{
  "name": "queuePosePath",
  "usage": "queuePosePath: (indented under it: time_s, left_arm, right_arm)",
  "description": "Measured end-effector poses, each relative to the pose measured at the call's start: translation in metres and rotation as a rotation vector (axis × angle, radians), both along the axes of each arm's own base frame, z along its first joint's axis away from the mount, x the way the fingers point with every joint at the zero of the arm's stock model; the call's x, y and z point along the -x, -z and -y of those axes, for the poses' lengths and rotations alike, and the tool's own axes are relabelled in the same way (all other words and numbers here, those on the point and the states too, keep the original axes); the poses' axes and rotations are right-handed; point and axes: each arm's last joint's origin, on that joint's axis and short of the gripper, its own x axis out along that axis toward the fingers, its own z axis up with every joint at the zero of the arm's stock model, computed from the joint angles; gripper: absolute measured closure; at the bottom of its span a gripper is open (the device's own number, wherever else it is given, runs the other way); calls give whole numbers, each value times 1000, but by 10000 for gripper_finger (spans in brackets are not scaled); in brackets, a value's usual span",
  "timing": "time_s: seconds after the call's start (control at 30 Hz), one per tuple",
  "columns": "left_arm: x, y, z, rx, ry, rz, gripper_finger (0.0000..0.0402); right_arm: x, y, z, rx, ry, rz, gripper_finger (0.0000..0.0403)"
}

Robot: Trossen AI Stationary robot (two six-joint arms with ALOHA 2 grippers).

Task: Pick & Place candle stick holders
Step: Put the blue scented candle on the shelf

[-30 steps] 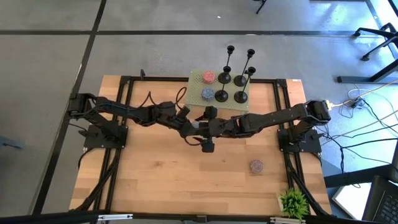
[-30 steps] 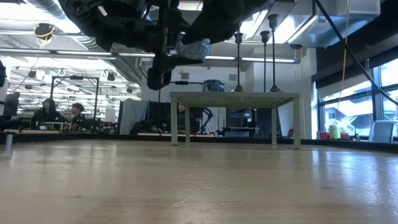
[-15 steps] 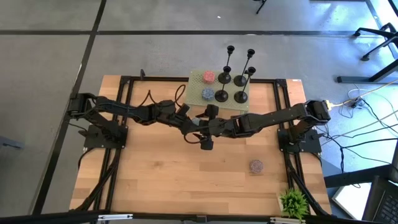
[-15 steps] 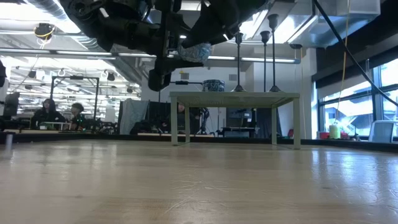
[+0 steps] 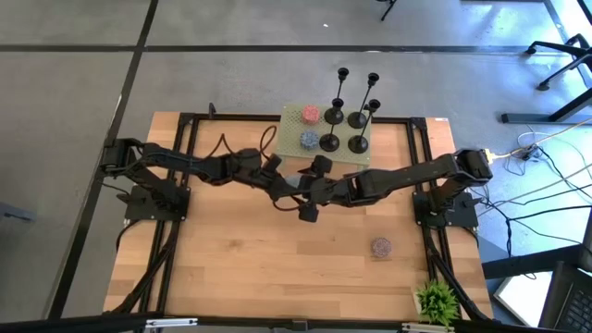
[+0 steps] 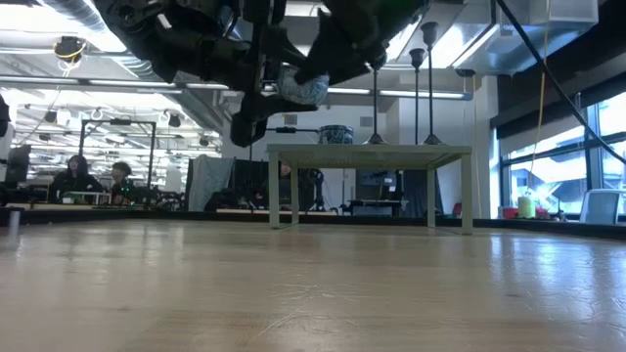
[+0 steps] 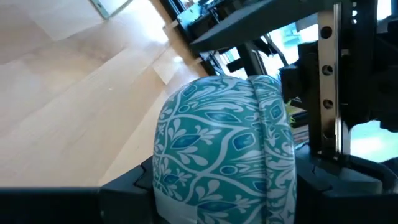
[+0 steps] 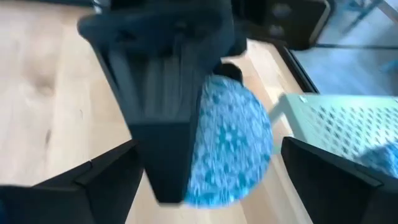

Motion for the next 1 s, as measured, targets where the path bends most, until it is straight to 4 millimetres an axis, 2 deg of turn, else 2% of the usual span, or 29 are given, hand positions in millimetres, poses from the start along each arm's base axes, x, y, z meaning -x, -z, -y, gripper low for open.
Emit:
queuePosePath:
  time_s: [0.23, 0.5, 0.7, 1.0]
  left_arm:
    - [2, 1, -10, 6, -20, -12, 205]
    - [6, 0, -26, 58, -5, -10, 205]
    - [14, -2, -54, 81, -40, 5, 205]
    - [38, -21, -94, 45, -179, 79, 205]
  right_arm:
    - [11, -11, -2, -4, 27, -2, 30]
    - [49, -37, -3, -86, 87, -41, 30]
    - [66, -49, -3, -154, 137, -27, 30]
    - [66, -48, -5, -235, 98, -47, 30]
